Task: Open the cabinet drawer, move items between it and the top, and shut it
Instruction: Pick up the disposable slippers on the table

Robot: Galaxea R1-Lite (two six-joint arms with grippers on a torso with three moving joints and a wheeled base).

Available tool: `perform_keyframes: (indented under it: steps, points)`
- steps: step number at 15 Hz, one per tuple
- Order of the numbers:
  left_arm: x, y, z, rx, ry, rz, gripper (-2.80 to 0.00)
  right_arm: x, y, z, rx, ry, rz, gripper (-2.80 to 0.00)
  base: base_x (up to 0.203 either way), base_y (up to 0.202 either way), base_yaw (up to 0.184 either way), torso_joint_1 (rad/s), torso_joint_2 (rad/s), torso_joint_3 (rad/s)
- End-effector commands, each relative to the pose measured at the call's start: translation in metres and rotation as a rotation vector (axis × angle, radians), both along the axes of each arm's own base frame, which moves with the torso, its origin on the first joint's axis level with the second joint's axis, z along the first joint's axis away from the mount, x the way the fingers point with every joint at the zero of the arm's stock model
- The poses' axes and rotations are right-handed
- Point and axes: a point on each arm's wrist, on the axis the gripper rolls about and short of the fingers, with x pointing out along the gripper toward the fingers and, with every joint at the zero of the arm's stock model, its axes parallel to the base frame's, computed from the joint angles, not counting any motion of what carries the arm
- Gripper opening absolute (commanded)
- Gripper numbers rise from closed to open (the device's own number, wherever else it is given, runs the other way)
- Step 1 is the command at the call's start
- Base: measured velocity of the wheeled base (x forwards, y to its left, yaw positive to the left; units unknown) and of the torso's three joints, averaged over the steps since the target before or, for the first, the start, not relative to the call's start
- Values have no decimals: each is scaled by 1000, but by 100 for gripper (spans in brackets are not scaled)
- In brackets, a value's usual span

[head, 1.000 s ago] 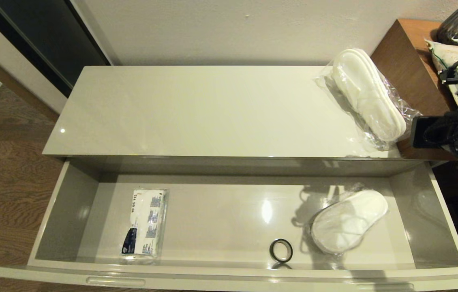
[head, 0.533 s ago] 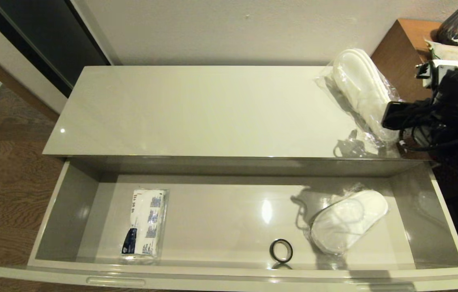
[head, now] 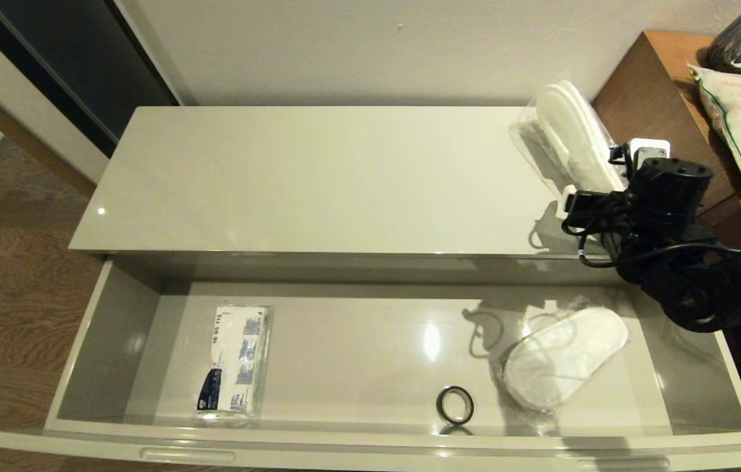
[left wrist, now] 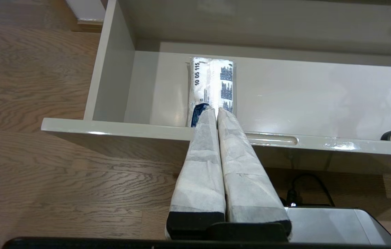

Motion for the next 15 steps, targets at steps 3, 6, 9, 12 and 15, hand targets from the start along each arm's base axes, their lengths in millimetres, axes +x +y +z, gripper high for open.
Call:
perform_keyframes:
  steps: [3,6,9,12,15]
  points:
    - [0,0,0,0,1,1,-280,17,-1,-24,-8,39,-16,0,0,0,0,0,0,0]
    - [0,0,0,0,1,1,-280,20,-3,-26,-10,40,-56,-280,0,0,0,0,0,0]
    - [0,0,0,0,1,1,-280,15,-3,-20,-8,28,-61,-280,0,0,0,0,0,0]
    - [0,0,0,0,1,1,-280,10,-4,-11,-6,18,-71,-280,0,0,0,0,0,0]
    - [0,0,0,0,1,1,-280,-10,-8,9,-4,17,-73,-280,0,0,0,0,0,0]
